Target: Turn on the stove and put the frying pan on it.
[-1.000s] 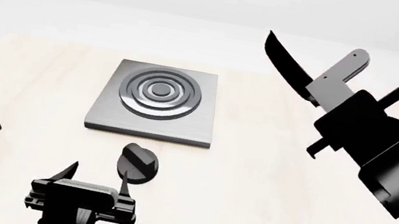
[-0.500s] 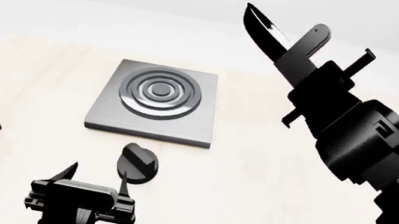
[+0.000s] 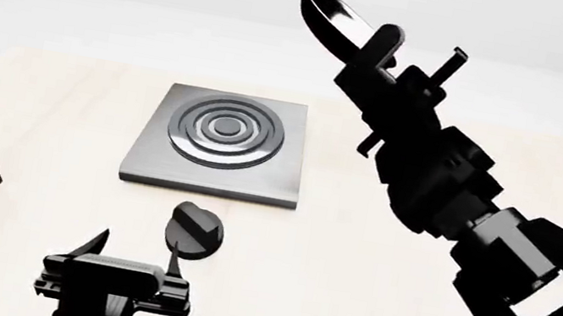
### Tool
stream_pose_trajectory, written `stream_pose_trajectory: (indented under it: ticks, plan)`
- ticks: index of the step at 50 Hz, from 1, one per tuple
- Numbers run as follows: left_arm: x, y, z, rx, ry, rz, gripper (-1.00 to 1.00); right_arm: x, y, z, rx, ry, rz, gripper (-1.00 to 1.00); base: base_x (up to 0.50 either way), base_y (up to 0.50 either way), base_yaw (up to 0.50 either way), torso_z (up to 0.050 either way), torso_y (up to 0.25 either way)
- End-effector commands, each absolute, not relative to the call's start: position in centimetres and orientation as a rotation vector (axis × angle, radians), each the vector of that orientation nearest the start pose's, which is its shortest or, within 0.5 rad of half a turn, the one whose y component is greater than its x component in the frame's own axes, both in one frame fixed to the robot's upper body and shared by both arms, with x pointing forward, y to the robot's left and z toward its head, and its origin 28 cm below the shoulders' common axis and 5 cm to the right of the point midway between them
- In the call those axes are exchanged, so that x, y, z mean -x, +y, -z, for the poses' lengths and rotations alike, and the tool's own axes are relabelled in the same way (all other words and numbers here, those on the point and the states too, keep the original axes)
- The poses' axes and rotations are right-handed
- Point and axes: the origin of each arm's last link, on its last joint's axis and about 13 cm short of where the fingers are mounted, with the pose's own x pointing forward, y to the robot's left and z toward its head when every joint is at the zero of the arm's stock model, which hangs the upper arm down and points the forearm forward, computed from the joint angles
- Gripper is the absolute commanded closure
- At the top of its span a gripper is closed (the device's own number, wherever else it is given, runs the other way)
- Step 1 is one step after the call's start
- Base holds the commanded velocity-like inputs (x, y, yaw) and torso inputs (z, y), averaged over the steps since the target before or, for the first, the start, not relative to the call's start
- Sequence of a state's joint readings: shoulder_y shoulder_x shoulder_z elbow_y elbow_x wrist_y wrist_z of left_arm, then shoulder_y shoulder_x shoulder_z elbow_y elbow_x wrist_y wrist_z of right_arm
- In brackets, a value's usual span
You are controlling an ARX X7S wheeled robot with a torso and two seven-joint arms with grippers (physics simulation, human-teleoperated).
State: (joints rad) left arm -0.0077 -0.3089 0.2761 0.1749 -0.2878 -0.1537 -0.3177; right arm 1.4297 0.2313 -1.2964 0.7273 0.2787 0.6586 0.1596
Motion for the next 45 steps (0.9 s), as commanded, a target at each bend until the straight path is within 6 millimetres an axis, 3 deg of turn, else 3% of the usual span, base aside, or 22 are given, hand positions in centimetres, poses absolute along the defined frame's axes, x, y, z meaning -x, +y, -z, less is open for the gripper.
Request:
stream_pose_trajectory:
  ticks: [1, 11, 34, 45]
  plan:
    - [-20.5, 21.5, -3.2, 0.003, 0.014, 0.013, -1.0, -42.2, -7.3, -24.6, 1.174, -0.024, 0.033, 1.0, 0.0, 0.0, 0.0, 0.0, 0.0]
    - [-20.5, 21.6, -3.0, 0.038, 0.005, 0.046, -1.0, -42.8, -5.3, -23.1, 1.221, -0.073, -0.01, 1.0, 0.0, 0.0, 0.0, 0.001, 0.002]
    - [-20.3, 21.8, -3.0, 0.007, -0.038, 0.04, -1.0, -41.5, -2.2, -21.2, 1.247, -0.145, -0.107, 1.0, 0.0, 0.0, 0.0, 0.0, 0.002]
    - [-20.3, 21.9, -2.8, -0.003, -0.038, 0.036, -1.0, -41.0, -1.6, -20.8, 1.267, -0.159, -0.122, 1.0, 0.0, 0.0, 0.0, 0.0, -0.226]
